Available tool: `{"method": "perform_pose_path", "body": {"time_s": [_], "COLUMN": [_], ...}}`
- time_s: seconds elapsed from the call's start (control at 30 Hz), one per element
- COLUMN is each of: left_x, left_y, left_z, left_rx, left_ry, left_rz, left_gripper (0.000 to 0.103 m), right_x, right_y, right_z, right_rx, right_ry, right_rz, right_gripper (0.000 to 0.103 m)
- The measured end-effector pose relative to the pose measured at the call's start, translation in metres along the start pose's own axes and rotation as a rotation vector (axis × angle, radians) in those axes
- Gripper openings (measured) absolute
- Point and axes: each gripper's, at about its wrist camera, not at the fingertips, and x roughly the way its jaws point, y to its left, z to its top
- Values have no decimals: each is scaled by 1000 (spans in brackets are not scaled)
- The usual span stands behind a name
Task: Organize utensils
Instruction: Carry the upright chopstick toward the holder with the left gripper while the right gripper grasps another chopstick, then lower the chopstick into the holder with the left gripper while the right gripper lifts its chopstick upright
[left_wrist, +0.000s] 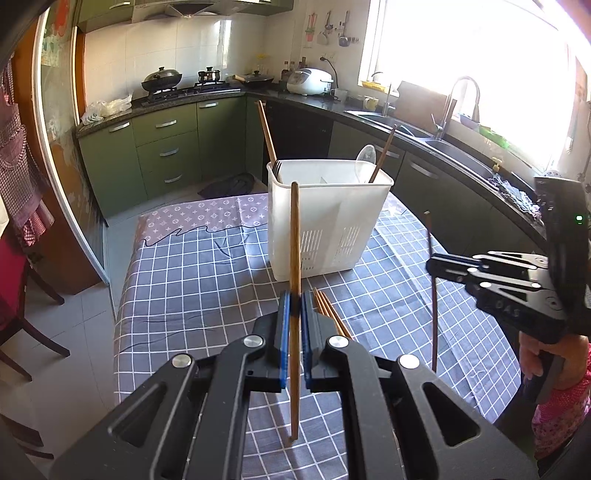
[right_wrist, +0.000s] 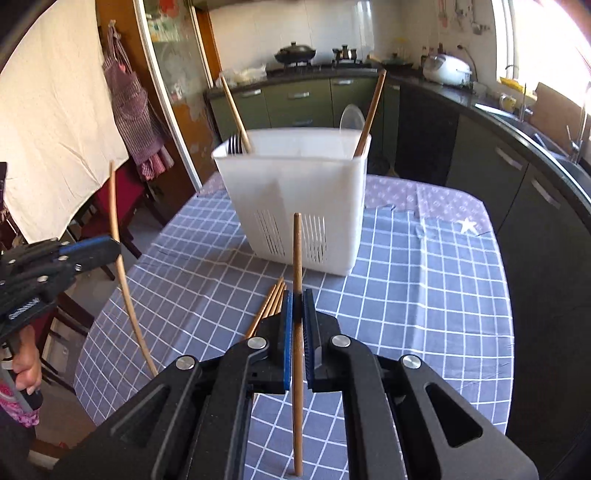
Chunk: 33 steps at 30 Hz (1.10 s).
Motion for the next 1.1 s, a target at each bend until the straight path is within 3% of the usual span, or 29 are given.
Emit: {"method": "perform_pose_path", "body": {"time_s": [0.2, 0.4, 1.1], "left_x": [-9, -16, -28], "left_y": [-5, -8, -20], "left_z": [-5, -8, 10], "left_rx": [20, 27, 57], "left_ry": [-18, -28, -54], "left_rz": [4, 1, -13], "left_gripper": [6, 6, 6], "right_x": [-53, -85, -88], "right_y": [2, 10, 0], "right_z": [-21, -46, -55], "right_rx": [-22, -33, -11], "right_ry": [-122, -168, -179], "right_rz": [-20, -24, -4], "right_gripper": [6, 6, 6]}}
